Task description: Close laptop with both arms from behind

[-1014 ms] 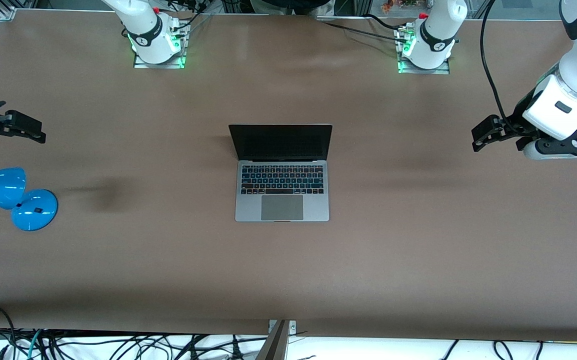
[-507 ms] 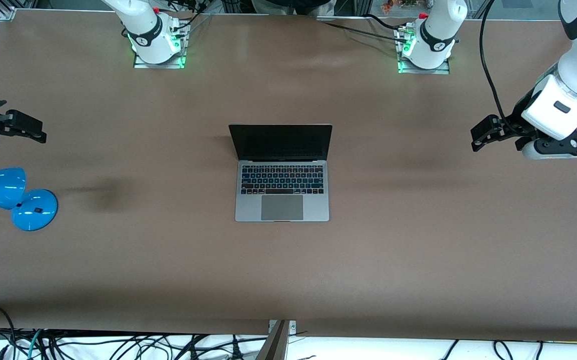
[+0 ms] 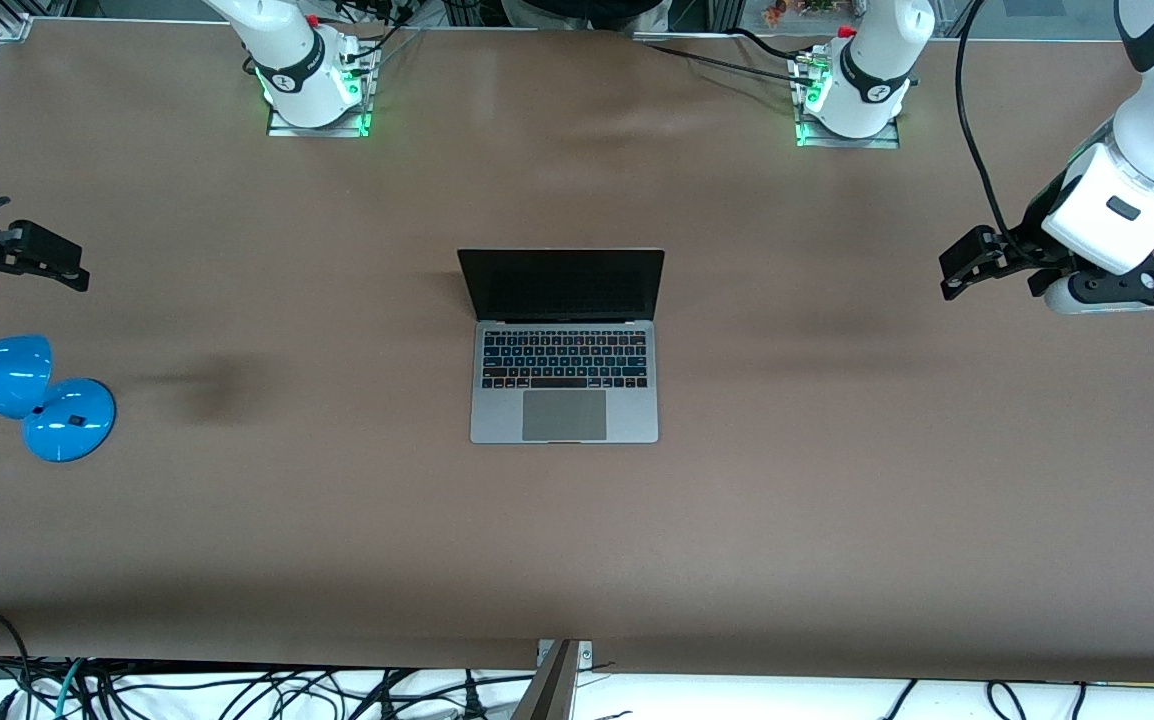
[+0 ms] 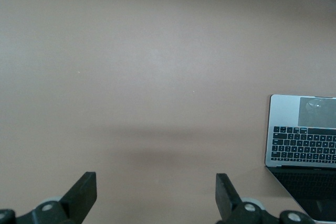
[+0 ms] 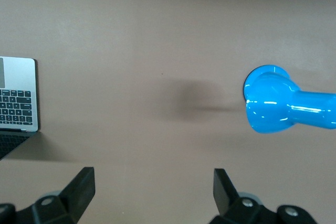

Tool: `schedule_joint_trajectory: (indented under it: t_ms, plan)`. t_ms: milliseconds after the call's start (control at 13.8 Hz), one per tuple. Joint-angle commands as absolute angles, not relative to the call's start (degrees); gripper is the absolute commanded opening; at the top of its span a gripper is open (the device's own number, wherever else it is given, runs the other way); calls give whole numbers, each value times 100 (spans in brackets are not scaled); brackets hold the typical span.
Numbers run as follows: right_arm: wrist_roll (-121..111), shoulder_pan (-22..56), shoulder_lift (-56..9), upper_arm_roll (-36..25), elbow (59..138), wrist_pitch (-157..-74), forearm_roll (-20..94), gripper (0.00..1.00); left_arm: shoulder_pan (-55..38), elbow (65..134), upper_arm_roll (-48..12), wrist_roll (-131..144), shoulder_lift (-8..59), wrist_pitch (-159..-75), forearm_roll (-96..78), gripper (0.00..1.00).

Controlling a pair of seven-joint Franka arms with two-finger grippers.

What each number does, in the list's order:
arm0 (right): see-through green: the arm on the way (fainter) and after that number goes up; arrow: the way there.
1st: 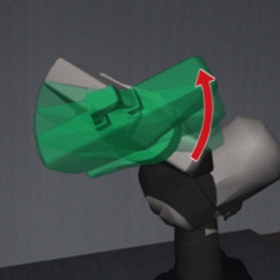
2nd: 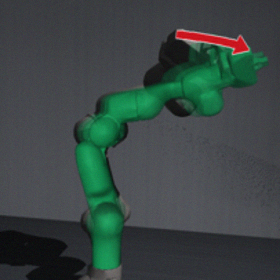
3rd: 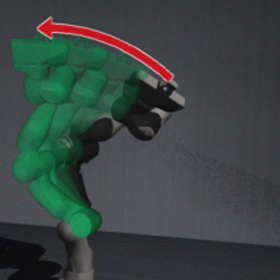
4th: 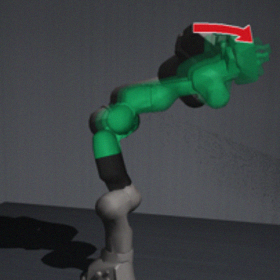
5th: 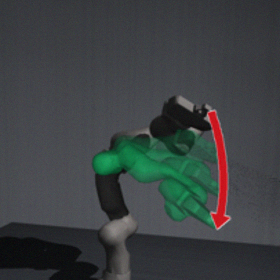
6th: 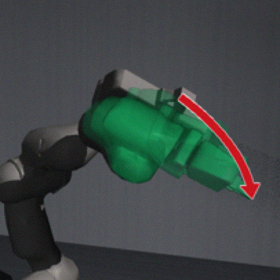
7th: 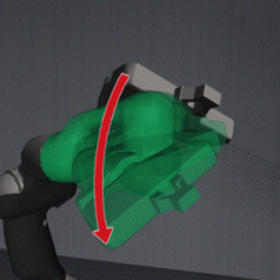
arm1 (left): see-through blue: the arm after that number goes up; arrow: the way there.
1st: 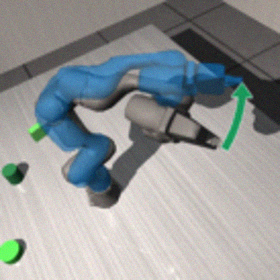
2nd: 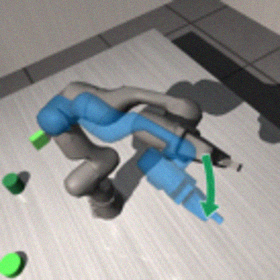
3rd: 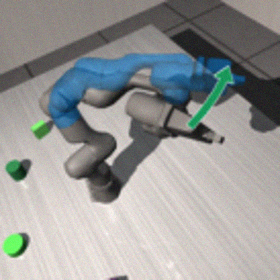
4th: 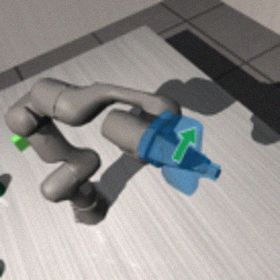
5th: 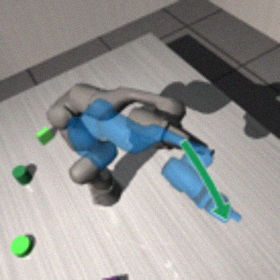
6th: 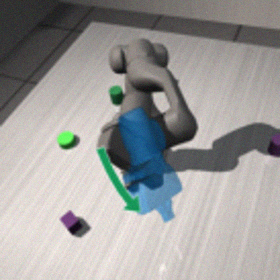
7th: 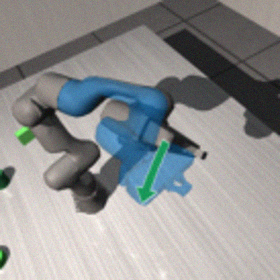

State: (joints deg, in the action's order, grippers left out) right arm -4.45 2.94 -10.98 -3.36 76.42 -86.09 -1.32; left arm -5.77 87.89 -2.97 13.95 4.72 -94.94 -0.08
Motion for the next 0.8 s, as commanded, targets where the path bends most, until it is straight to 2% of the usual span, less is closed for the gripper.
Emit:
schedule_joint_trajectory:
  t_ms: [0,725]
  plan:
    - [-422,290,-686,-343,8252,-8841,-70,100,-527,9061,-386,1450,202,-9501,-35,100]
    - [-396,299,-352,-228,8771,-9009,185,100,-536,9018,-404,1433,255,-9492,-35,100]
